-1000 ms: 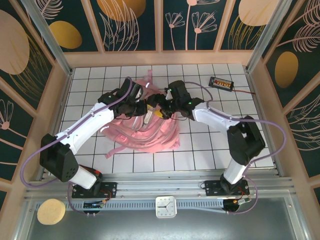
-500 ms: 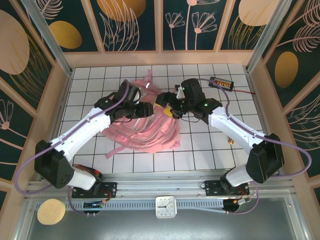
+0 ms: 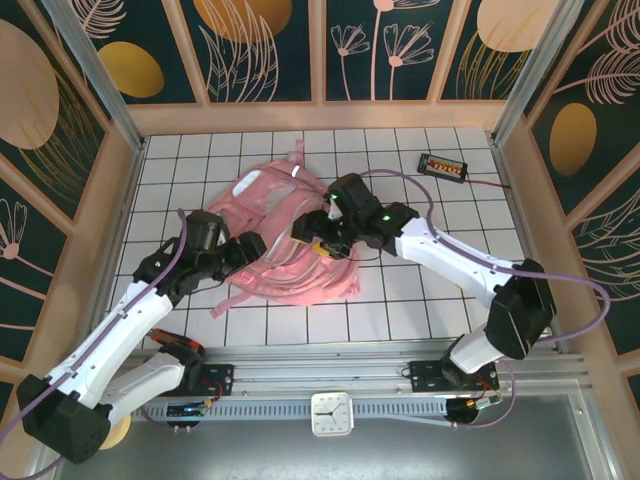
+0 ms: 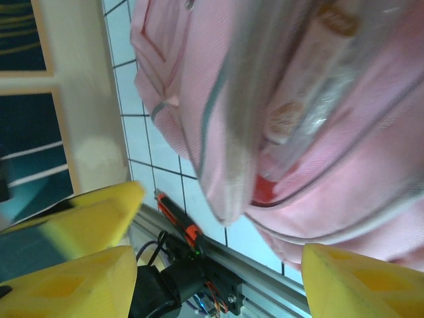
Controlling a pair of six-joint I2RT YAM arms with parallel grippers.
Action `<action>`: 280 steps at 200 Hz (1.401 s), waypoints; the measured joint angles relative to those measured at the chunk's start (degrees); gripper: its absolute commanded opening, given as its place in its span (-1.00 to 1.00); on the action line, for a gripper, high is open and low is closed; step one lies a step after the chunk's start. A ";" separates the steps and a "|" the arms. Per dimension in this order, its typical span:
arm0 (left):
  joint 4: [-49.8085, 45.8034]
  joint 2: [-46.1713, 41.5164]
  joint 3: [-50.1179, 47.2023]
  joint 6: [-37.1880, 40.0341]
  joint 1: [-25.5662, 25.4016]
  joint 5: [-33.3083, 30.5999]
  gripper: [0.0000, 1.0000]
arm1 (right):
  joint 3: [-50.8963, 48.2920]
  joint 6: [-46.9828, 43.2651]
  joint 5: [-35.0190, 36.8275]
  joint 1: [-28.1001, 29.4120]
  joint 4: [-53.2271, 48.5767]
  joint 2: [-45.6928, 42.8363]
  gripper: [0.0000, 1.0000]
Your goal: Pack books, pencil case, and school supplies into a backpack
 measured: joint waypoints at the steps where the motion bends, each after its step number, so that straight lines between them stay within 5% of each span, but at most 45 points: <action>1: 0.28 0.00 -0.48 -0.46 0.28 0.22 0.45 | 0.13 0.00 0.00 0.22 0.00 0.17 0.35; 91: 18.05 8.26 -6.36 -6.40 8.63 10.32 0.22 | 0.68 0.63 2.05 3.91 -1.16 1.68 0.35; 228: 19.80 10.27 -8.35 -4.85 10.43 13.94 0.31 | 0.66 4.35 5.60 6.56 -1.55 1.68 0.36; 280: 20.98 12.76 -8.33 -4.37 10.51 14.73 0.19 | 1.31 4.96 6.95 7.58 -1.88 2.49 0.36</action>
